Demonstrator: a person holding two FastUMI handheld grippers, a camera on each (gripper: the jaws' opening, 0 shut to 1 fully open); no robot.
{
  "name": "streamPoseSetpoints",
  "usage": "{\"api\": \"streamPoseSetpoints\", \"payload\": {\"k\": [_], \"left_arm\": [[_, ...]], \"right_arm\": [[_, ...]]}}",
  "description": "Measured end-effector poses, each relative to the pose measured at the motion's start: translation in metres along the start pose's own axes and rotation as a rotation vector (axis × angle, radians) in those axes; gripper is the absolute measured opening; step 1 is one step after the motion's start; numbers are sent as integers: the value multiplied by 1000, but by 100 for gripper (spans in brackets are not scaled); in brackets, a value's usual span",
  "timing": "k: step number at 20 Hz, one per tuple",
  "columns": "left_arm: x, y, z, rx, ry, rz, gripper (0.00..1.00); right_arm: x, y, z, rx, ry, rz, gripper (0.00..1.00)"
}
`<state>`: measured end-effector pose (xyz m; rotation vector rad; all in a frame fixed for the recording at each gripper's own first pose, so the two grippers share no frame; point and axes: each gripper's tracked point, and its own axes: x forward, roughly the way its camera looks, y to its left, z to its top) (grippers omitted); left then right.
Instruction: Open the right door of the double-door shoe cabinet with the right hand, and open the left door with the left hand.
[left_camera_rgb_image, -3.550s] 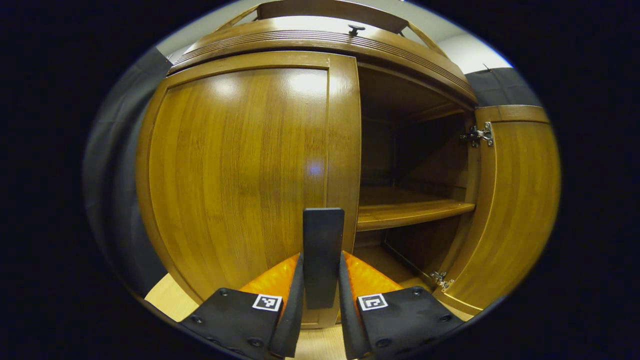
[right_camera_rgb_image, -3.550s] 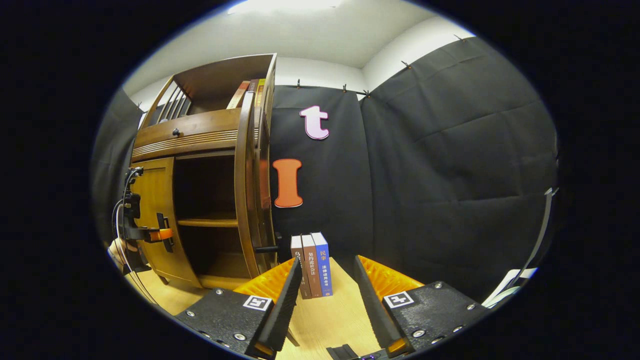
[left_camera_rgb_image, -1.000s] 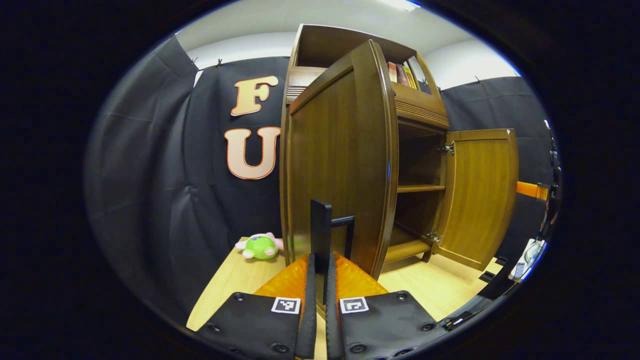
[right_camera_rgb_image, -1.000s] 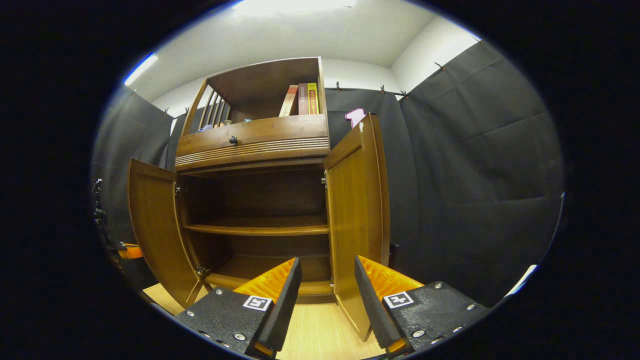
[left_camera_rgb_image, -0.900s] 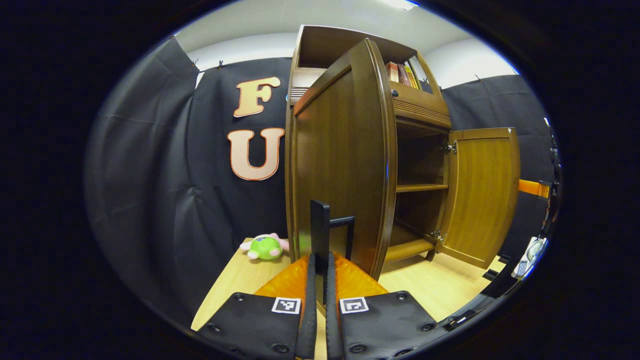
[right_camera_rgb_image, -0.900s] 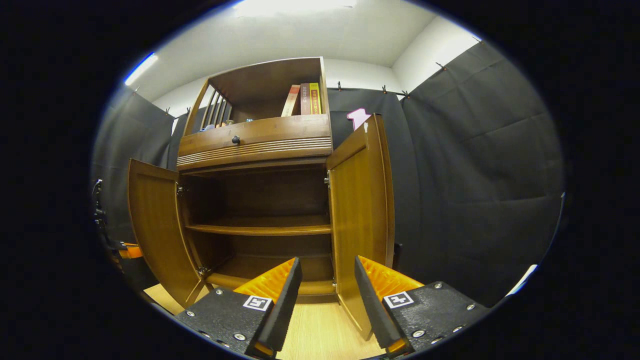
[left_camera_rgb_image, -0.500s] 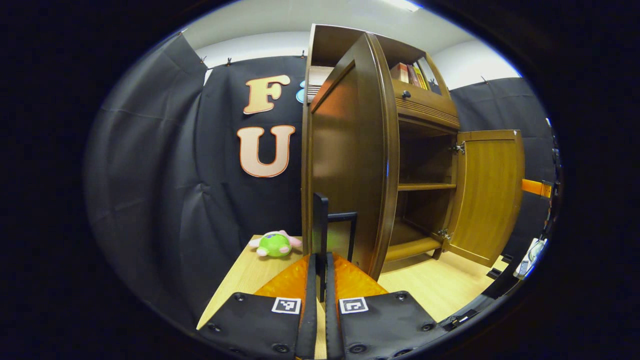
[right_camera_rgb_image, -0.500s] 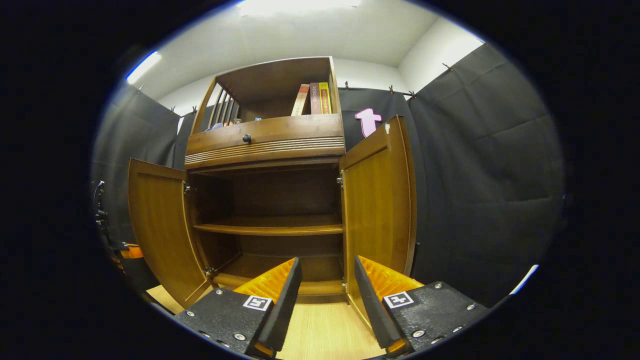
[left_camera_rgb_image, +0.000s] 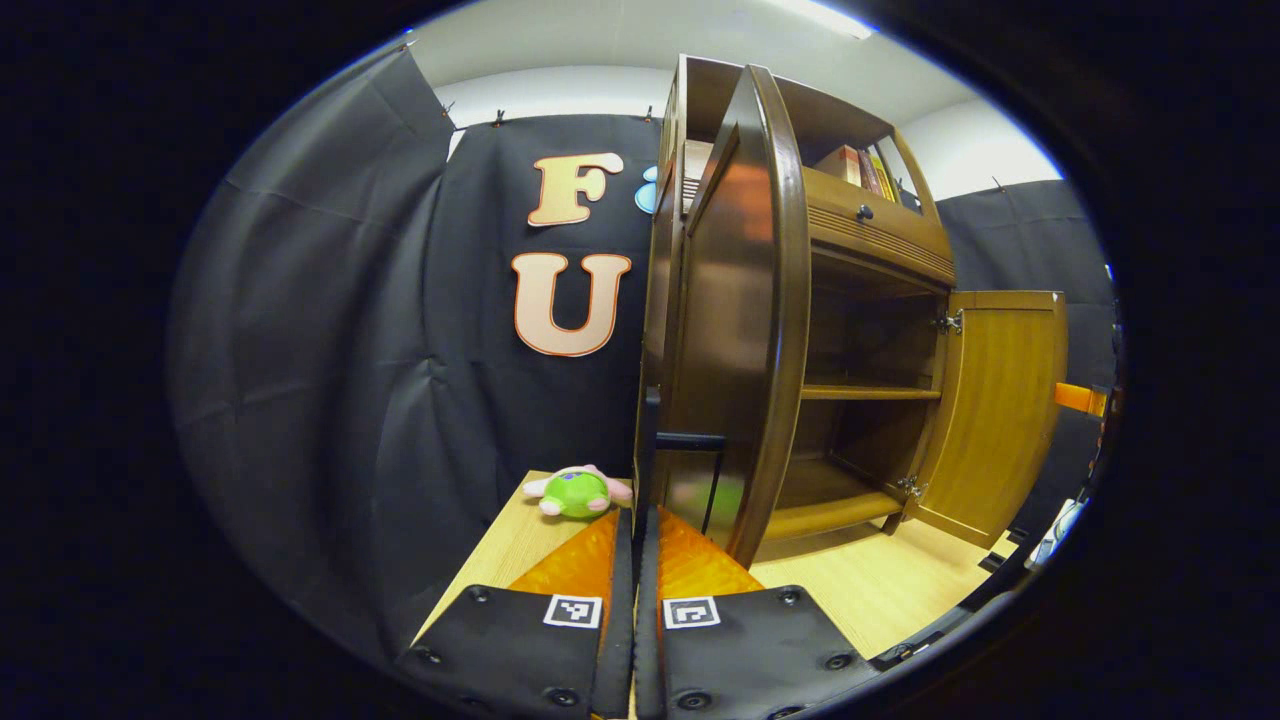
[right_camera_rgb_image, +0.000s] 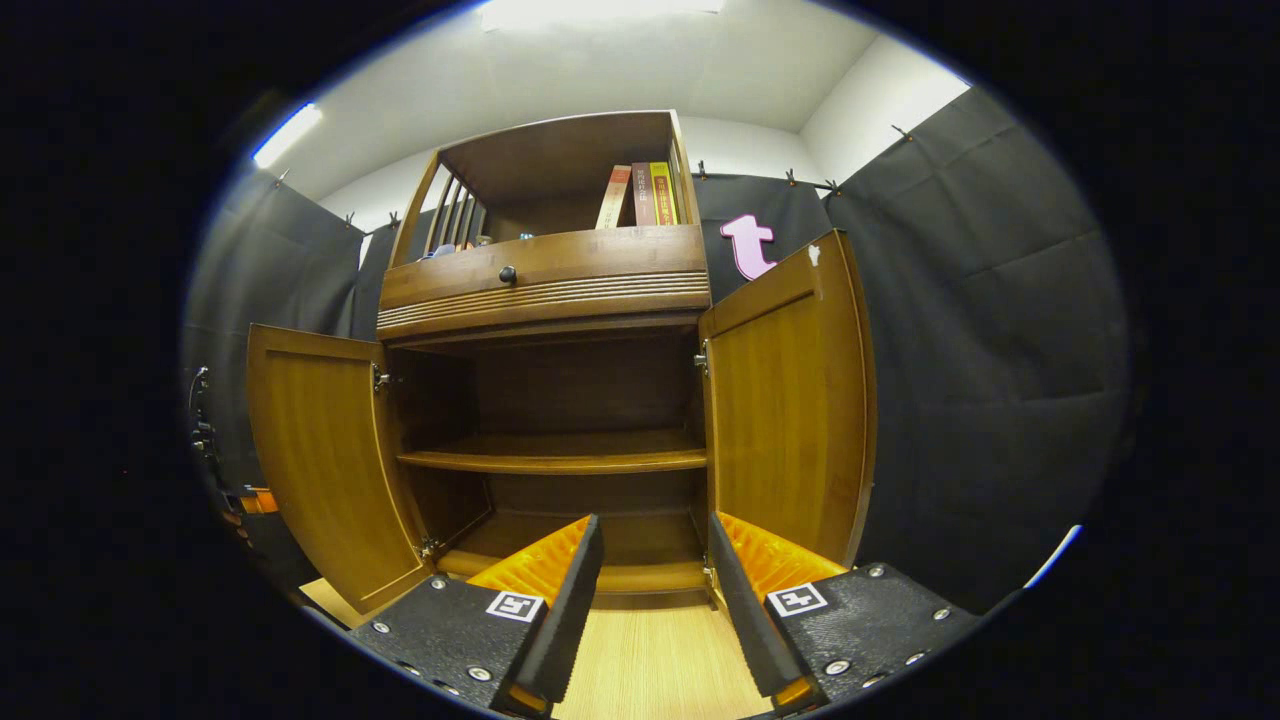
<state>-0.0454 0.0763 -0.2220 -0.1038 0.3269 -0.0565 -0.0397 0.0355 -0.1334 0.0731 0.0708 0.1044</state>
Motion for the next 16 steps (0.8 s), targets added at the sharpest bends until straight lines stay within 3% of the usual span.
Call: {"api": "streamPoseSetpoints", "payload": {"k": [3, 4, 7, 8, 9, 10, 15, 16], "left_arm": [[0, 4, 2, 10, -4, -5, 8], [-1, 6, 2, 9, -6, -7, 2], [-8, 8, 1, -30, -6, -31, 10], [-11, 9, 1, -43, -4, -35, 6], [-14, 10, 1, -56, -1, -35, 11], [-18, 11, 1, -69, 4, -30, 7], [-41, 24, 25, -67, -47, 76, 11], [-46, 24, 31, -66, -61, 97, 11]], "right_arm": [[2, 9, 2, -6, -4, 14, 78], [3, 11, 3, -6, -4, 17, 78], [8, 16, 0, -9, 2, 20, 78], [9, 18, -1, -9, 7, 23, 78], [10, 19, -3, -8, 11, 26, 67], [10, 21, -5, -5, 16, 30, 67], [16, 19, -4, 1, 21, 30, 67], [16, 18, -3, 0, 23, 29, 78]]}}
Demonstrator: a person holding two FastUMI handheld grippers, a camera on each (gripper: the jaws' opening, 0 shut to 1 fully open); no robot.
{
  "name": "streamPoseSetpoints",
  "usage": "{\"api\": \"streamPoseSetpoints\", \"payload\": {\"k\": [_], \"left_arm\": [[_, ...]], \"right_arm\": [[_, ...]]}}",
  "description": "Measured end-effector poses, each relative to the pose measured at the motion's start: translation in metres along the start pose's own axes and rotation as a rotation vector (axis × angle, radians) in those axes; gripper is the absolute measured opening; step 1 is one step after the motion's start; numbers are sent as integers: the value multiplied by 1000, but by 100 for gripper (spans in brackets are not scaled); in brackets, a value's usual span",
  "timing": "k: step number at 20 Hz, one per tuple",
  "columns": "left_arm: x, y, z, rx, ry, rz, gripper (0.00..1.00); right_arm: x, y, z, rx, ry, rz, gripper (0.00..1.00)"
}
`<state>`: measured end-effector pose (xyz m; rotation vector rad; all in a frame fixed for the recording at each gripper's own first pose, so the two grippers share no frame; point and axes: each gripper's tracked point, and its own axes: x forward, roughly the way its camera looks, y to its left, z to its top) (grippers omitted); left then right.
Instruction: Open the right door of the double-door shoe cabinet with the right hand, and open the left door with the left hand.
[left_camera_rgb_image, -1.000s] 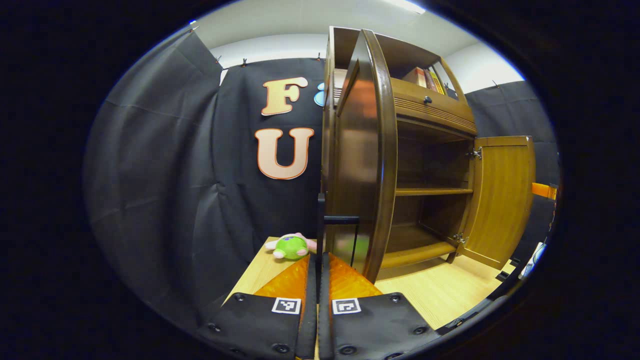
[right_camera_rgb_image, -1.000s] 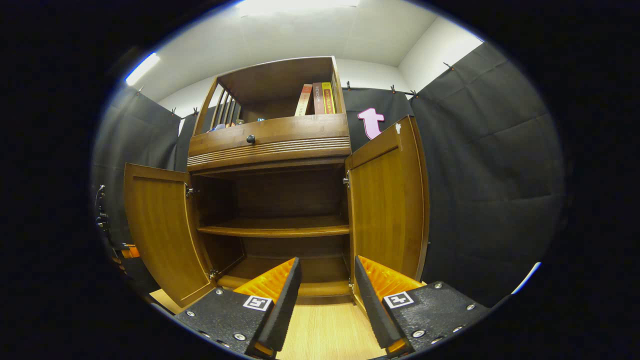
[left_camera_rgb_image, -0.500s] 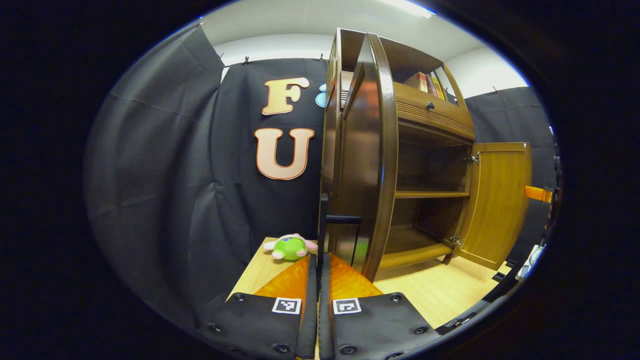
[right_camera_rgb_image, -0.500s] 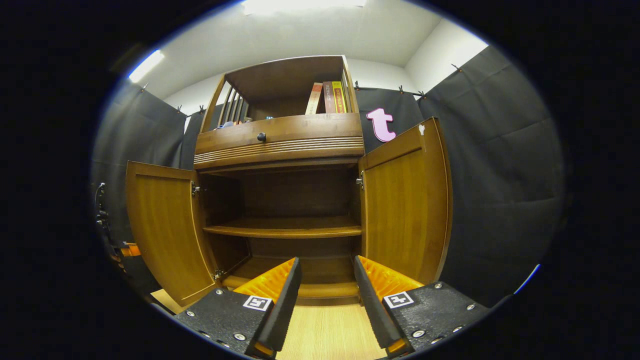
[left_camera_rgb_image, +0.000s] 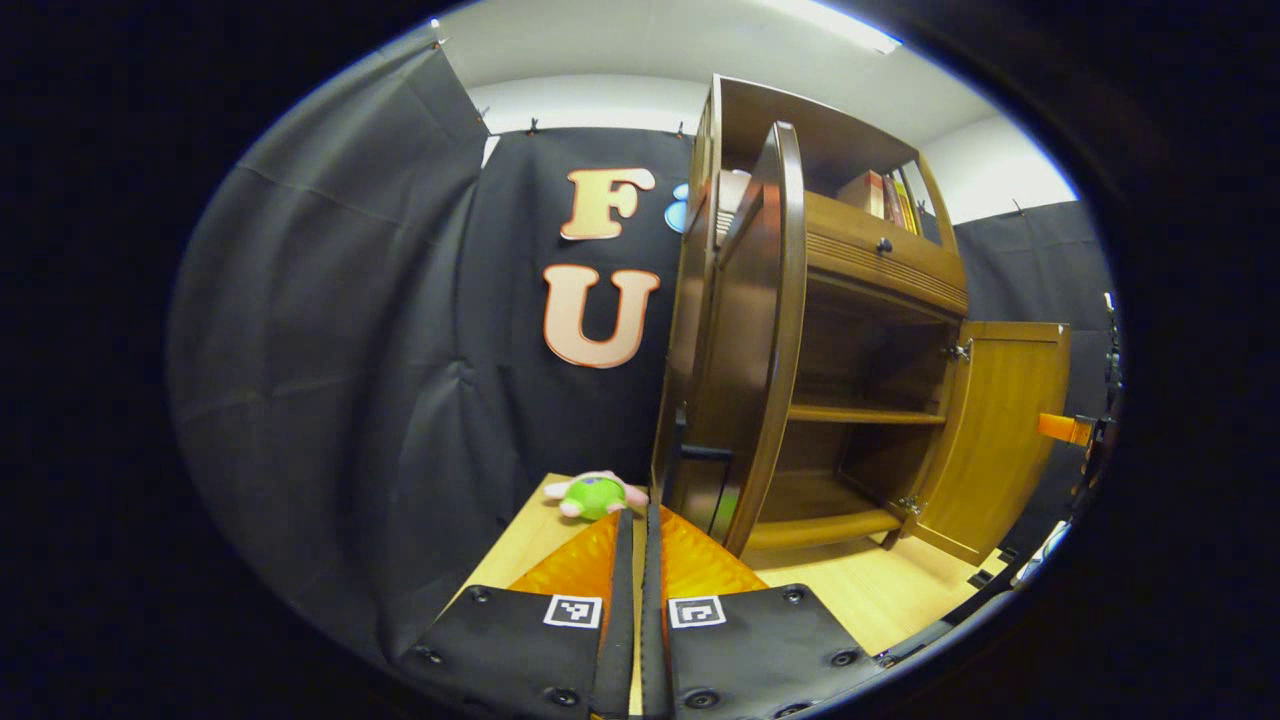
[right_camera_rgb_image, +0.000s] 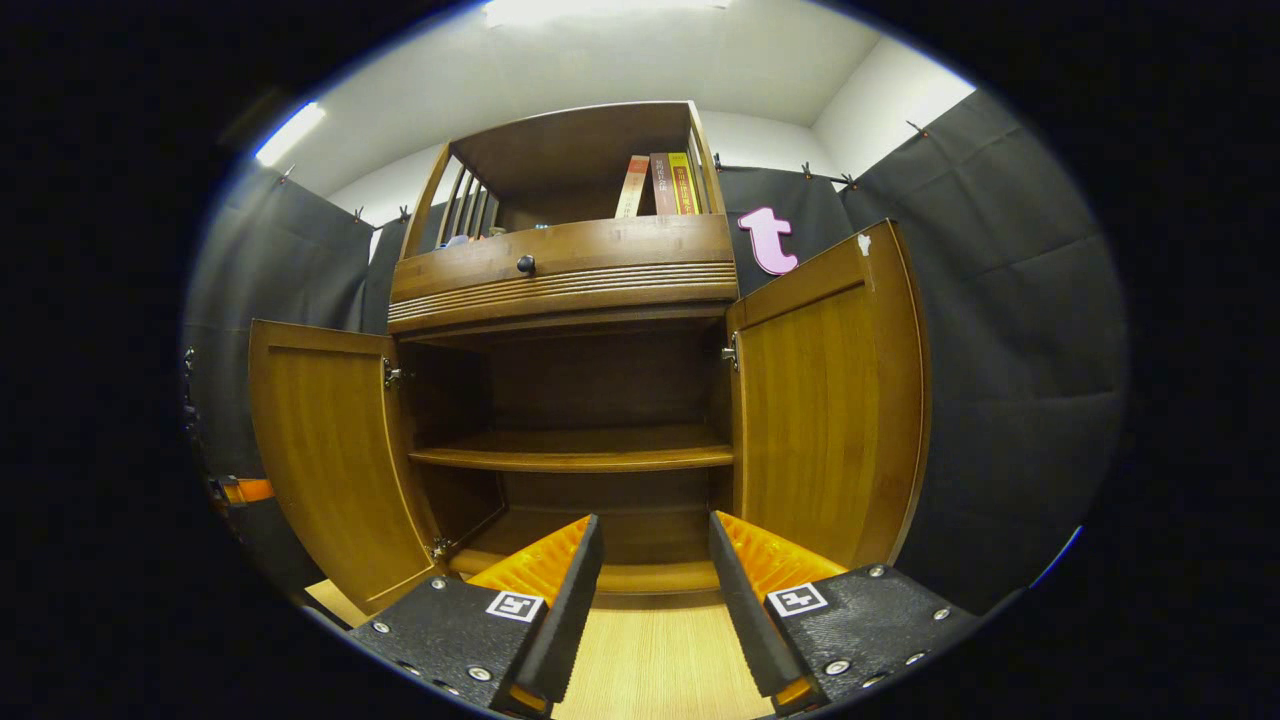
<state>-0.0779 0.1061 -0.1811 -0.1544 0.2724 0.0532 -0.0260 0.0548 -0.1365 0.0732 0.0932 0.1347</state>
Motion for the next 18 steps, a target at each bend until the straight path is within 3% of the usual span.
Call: {"api": "streamPoseSetpoints", "payload": {"k": [2, 3, 4, 5, 7, 8, 9, 10, 11, 12, 14, 15, 16, 17, 18], "left_arm": [[-12, -5, 13, 6, -23, 9, 7], [-17, -7, 19, 13, -30, 10, 14], [-22, -12, 24, 19, -37, 13, 12], [-26, -18, 29, 24, -43, 9, 24], [-32, -36, 36, 42, -47, -14, 27], [-34, -43, 38, 55, -50, -22, 23], [-37, -54, 42, 69, -55, -37, 33], [-39, -64, 47, 81, -62, -48, 28], [-41, -72, 51, 89, -72, -58, 28], [-43, -85, 56, 88, -80, -78, 41], [-44, -105, 62, 84, -84, -105, 46], [-44, -112, 67, 90, -91, -107, 52], [-45, -119, 72, 104, -102, -113, 58], [-45, -128, 78, 120, -117, -117, 64], [-46, -138, 83, 135, -130, -125, 71]], "right_arm": [[1, -3, 0, 0, 2, 0, 78], [0, -5, 2, 0, 1, -1, 78], [-1, -6, 3, -2, 1, -2, 78], [-1, -8, 4, -2, 0, -4, 78], [-3, -11, 7, -3, -3, -5, 78], [-4, -12, 8, -4, -4, -7, 78], [-6, -14, 10, -4, -6, -7, 78], [-7, -16, 13, -3, -9, -8, 67], [-9, -19, 15, -3, -13, -9, 78], [-11, -20, 18, -3, -17, -11, 78], [-12, -28, 23, -11, -27, -16, 81], [-16, -30, 26, -18, -33, -19, 71], [-20, -33, 31, -27, -39, -23, 71], [-23, -37, 34, -38, -44, -26, 84], [-26, -41, 38, -49, -50, -30, 65]]}}
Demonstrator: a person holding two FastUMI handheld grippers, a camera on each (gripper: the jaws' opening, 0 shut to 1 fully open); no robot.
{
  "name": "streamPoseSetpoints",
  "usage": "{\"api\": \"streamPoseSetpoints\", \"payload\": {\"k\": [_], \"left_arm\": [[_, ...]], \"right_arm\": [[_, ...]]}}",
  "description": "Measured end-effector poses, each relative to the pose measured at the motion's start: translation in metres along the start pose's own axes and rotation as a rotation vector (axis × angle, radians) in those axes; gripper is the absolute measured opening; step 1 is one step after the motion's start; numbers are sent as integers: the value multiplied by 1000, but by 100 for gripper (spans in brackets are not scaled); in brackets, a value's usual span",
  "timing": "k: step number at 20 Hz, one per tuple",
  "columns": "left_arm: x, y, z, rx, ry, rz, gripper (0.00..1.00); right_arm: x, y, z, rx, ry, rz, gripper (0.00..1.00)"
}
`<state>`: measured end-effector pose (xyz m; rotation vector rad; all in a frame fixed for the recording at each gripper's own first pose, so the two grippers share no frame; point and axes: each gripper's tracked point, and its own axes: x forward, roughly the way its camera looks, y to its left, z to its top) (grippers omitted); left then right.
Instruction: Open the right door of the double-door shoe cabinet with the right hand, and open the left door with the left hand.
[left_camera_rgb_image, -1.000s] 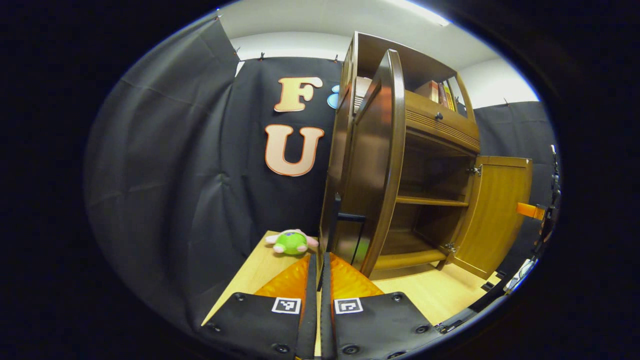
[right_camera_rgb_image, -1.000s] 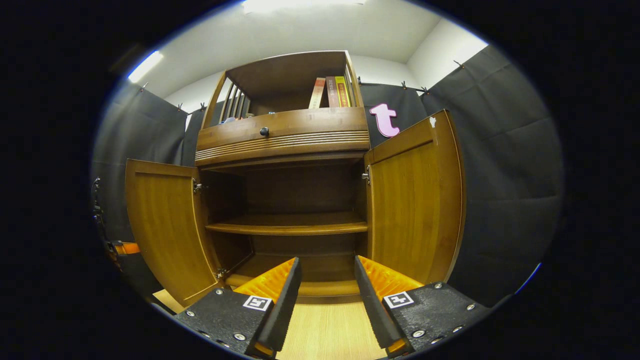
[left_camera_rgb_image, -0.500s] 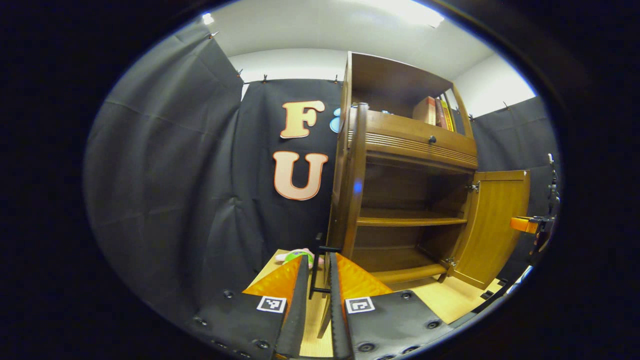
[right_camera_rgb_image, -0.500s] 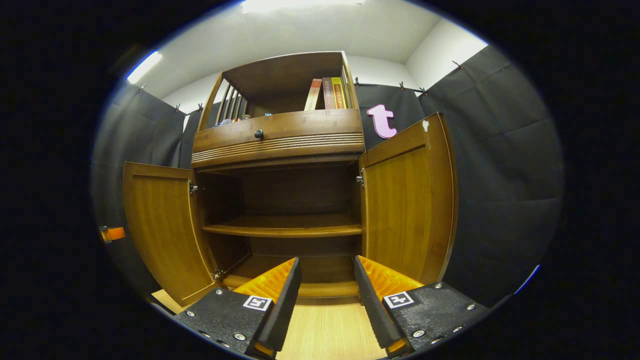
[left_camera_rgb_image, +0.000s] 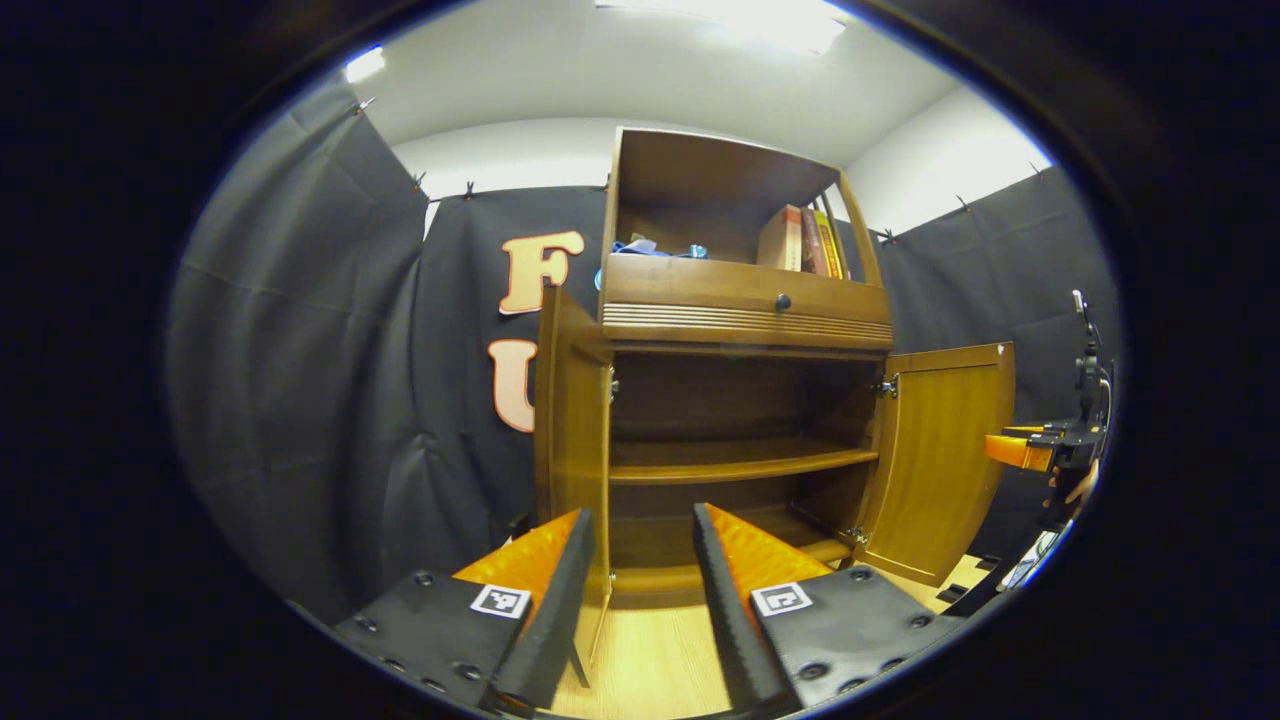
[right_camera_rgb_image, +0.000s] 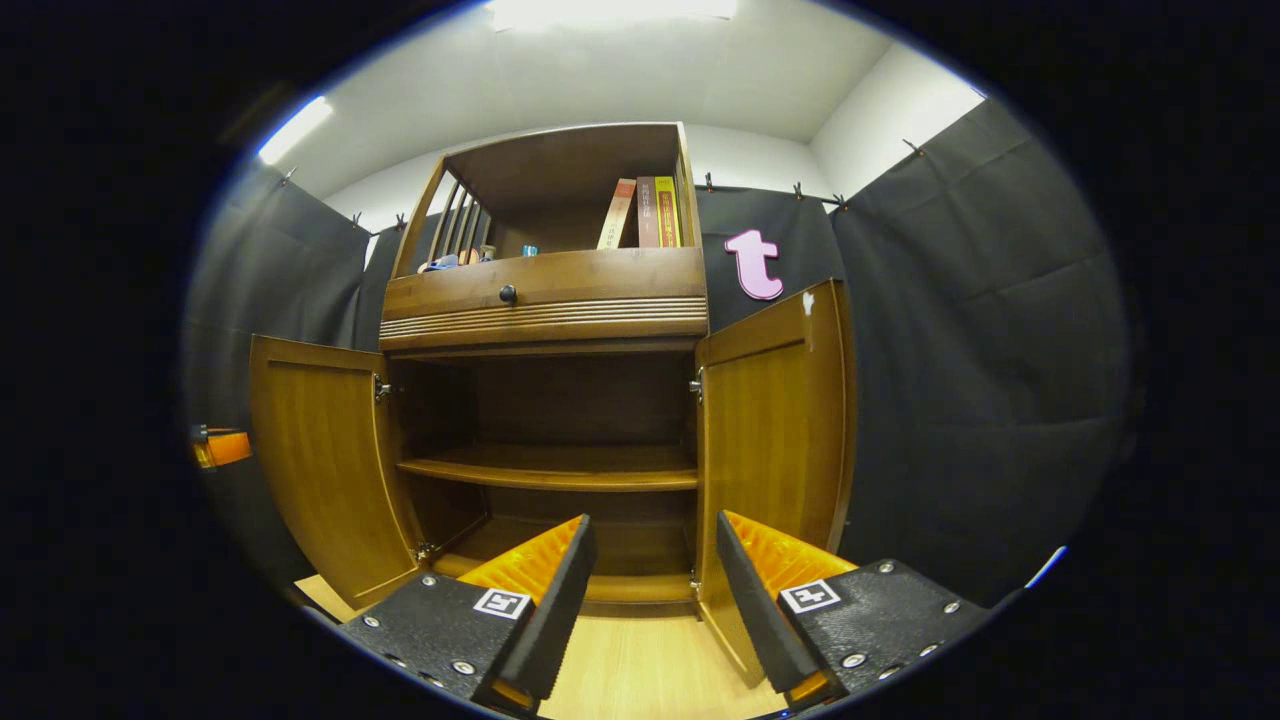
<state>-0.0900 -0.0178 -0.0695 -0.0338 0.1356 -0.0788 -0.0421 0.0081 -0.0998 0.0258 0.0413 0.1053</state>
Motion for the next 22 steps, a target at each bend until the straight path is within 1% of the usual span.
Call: {"api": "streamPoseSetpoints", "payload": {"k": [2, 3, 4, 5, 8, 13, 18, 22], "left_arm": [[2, -18, 11, 16, -24, -17, 84], [3, -26, 15, 12, -30, -27, 88], [4, -33, 15, 5, -32, -38, 93], [5, -40, 17, 3, -34, -48, 97], [10, -57, 22, 26, -43, -74, 97], [20, -80, 21, 22, -32, -113, 97], [28, -82, 19, 12, -19, -106, 97], [32, -83, 18, 14, -16, -102, 97]], "right_arm": [[-3, -6, 6, -10, -9, -1, 82], [-4, -9, 9, -8, -10, -1, 96], [-6, -13, 11, -6, -14, -4, 100], [-8, -17, 13, -6, -18, -9, 92], [-12, -32, 16, -4, -29, -26, 92], [-13, -54, 14, 9, -29, -55, 92], [-11, -65, 11, 16, -20, -70, 92], [-9, -67, 9, 19, -16, -73, 92]]}}
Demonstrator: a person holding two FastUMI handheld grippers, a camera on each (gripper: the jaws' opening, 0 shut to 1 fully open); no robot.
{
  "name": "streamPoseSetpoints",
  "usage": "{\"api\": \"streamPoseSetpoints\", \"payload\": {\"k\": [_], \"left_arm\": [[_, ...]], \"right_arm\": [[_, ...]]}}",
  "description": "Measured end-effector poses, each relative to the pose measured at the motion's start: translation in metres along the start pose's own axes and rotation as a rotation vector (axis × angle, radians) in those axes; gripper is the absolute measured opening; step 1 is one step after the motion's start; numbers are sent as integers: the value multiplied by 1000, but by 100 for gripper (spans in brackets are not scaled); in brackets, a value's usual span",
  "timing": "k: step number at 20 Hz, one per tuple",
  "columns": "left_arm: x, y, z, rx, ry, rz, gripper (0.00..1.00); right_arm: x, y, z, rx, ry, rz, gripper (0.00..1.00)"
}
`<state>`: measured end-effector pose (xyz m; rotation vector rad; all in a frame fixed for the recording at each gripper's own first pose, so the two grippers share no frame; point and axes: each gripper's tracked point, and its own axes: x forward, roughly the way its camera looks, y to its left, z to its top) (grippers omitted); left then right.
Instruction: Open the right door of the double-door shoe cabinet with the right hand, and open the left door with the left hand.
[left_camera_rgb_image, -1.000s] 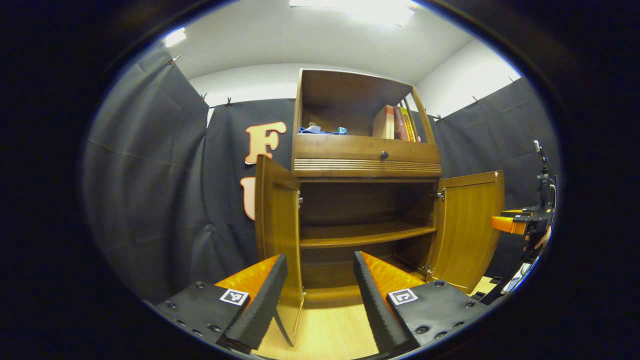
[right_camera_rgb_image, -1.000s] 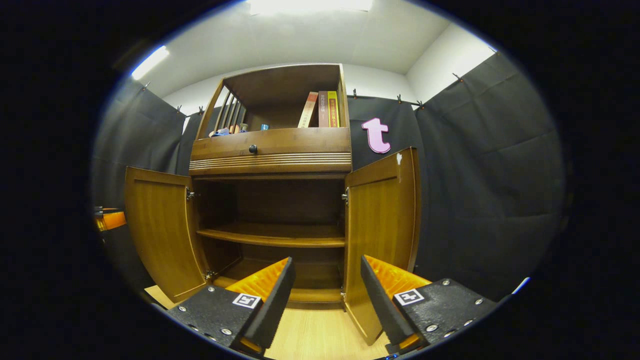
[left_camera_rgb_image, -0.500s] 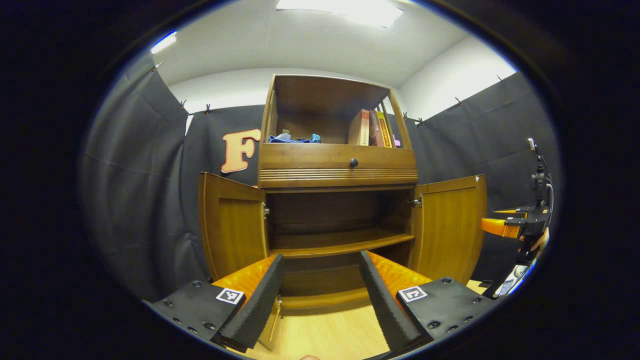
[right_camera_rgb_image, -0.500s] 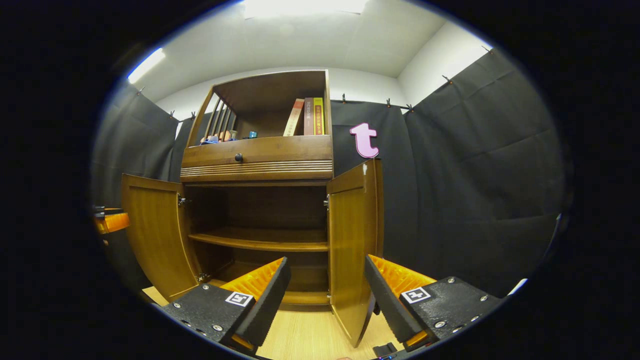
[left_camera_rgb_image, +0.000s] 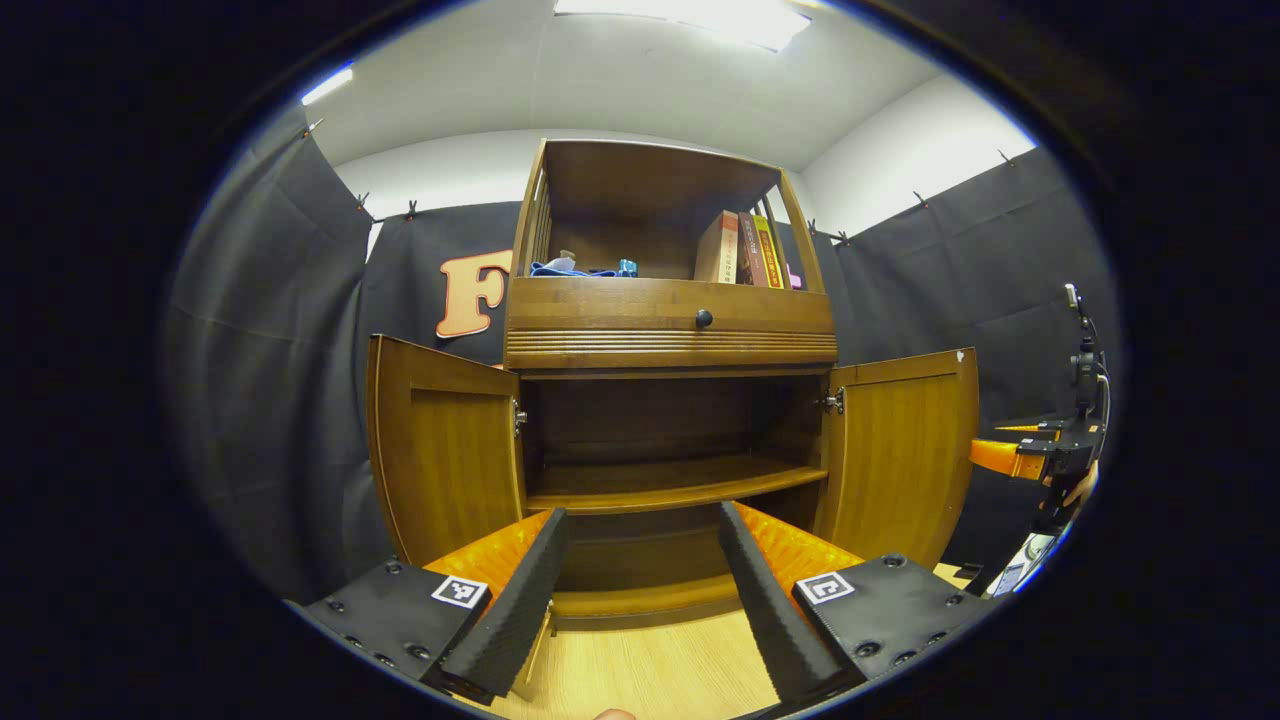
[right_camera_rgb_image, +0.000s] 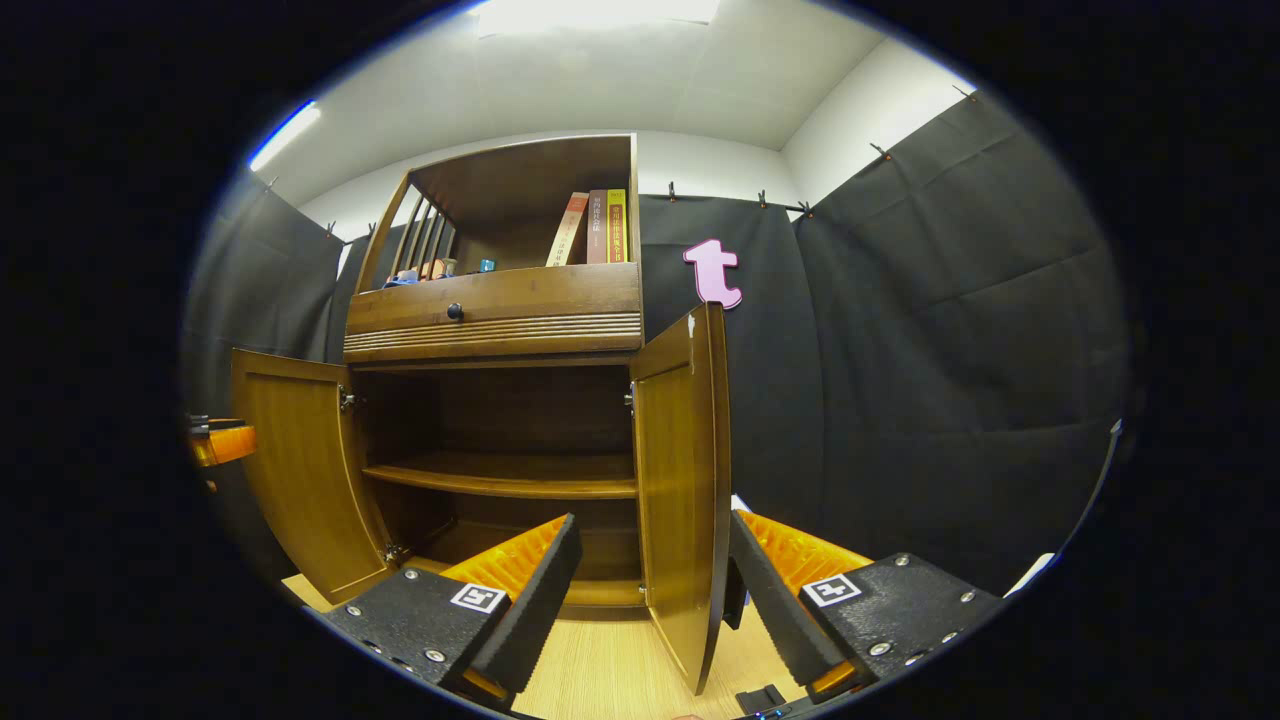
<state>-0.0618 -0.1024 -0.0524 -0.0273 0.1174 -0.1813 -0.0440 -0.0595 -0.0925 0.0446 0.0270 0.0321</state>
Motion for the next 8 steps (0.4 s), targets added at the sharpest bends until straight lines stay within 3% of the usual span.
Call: {"api": "streamPoseSetpoints", "payload": {"k": [7, 8], "left_arm": [[4, 2, 2, 3, -3, 8, 95], [4, 4, 2, 2, -6, 12, 97]], "right_arm": [[2, 1, -2, -7, 4, 1, 92], [3, 1, -2, -7, 4, 1, 100]]}}
